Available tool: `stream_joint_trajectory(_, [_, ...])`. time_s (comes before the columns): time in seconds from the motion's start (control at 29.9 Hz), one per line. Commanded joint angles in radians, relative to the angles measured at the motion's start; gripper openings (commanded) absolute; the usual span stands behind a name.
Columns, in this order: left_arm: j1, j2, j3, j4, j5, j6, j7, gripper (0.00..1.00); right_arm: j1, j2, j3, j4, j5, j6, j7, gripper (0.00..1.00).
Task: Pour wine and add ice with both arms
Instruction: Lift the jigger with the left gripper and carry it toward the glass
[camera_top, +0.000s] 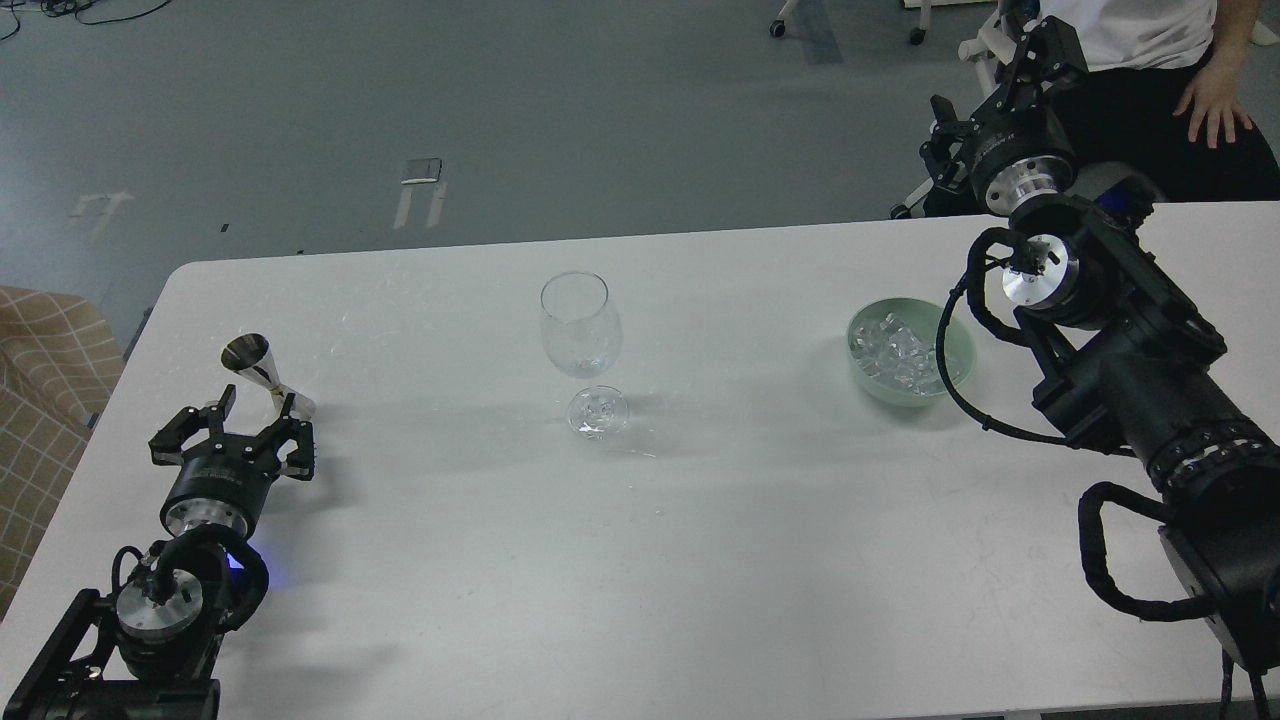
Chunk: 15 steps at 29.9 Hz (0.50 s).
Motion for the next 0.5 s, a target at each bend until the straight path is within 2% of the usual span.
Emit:
stream_joint_trajectory(0.0, [-0.025,-0.001,0.000,0.023,-0.004,0.004,0.007,0.61,-0.001,-0.002,-0.001,0.000,0.000,0.000,0.000,1.00])
stream_joint_trajectory(0.23, [-0.090,-0.014,-0.001,0.085,-0.007,0.012,0.010,0.61,-0.007,0.000,0.001,-0.001,0.000,0.000,0.000,1.00])
stream_joint_trajectory(0.47, [-0.102,-0.014,-0.001,0.106,-0.018,0.006,0.012,0.61,-0.007,-0.002,0.001,-0.001,0.000,0.000,0.000,1.00])
